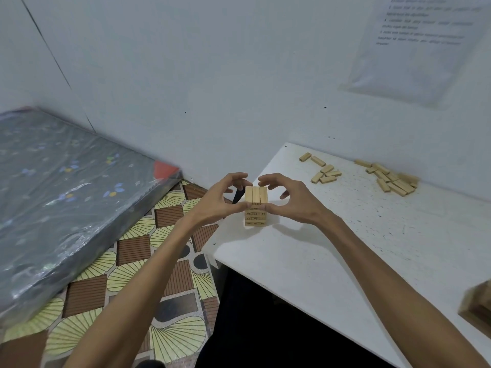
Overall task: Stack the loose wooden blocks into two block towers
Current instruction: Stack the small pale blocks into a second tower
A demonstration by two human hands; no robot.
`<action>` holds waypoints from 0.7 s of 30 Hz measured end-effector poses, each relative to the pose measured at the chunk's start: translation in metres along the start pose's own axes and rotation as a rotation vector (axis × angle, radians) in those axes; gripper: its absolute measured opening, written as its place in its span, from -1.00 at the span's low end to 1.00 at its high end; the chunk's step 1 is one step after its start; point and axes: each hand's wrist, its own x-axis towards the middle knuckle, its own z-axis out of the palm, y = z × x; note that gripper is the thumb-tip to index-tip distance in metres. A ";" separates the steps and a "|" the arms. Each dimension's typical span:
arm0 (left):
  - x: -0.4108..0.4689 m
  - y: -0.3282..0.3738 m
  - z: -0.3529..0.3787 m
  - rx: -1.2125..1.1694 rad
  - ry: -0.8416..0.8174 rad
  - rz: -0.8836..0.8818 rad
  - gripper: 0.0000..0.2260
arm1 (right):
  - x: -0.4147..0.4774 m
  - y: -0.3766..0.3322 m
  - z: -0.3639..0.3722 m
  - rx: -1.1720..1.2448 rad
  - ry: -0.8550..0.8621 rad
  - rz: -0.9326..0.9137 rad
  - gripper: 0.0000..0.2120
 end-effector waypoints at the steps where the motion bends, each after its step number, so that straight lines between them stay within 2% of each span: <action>1: 0.000 0.000 0.000 0.001 0.004 0.005 -0.35 | 0.000 0.000 0.000 0.000 -0.002 0.007 -0.39; 21: 0.004 0.003 0.004 0.037 0.058 0.015 -0.37 | 0.001 0.000 0.005 0.023 0.023 0.059 -0.42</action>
